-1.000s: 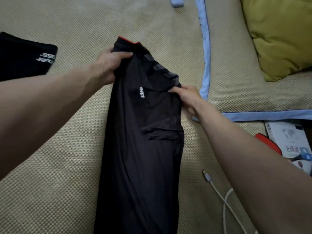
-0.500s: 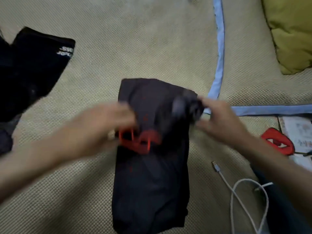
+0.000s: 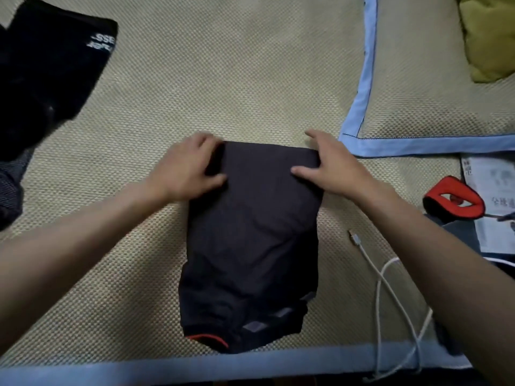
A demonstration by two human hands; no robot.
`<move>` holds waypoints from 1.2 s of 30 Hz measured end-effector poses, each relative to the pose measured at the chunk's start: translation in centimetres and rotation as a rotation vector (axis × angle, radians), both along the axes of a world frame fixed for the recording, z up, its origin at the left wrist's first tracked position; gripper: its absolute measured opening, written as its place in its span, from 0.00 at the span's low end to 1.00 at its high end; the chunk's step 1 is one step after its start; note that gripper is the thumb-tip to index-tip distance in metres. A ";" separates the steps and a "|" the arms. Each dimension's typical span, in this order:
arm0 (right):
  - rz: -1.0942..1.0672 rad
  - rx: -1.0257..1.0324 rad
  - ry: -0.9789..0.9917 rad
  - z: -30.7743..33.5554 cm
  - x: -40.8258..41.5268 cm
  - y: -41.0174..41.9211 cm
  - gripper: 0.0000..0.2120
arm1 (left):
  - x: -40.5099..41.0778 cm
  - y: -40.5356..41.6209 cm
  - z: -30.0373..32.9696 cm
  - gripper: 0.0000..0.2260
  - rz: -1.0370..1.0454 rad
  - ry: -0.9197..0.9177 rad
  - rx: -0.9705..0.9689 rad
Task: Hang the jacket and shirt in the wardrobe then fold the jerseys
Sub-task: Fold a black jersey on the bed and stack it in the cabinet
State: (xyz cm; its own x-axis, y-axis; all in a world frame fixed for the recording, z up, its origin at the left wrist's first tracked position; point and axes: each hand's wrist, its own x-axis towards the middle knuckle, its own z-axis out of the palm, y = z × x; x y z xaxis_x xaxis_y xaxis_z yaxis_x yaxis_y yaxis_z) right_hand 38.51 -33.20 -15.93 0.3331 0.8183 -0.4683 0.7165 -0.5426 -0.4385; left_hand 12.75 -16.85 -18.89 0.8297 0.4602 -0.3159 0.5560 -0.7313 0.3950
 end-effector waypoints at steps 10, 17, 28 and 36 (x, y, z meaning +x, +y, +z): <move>0.108 0.169 0.074 5.3 -2.2 -1.1 0.09 | 1.9 0.0 9.5 0.05 -0.165 -0.110 -0.272; 0.526 -0.158 -0.055 3.2 -15.5 -19.0 0.17 | -12.5 -18.1 4.4 0.06 -0.433 0.084 -0.233; -0.060 0.166 -0.177 -3.6 -20.9 -14.1 0.24 | -6.0 -22.6 -1.0 0.26 0.145 -0.055 0.051; -0.155 -0.068 -0.287 -4.4 -13.6 -19.8 0.39 | -11.4 -15.0 -2.9 0.34 0.062 0.116 0.016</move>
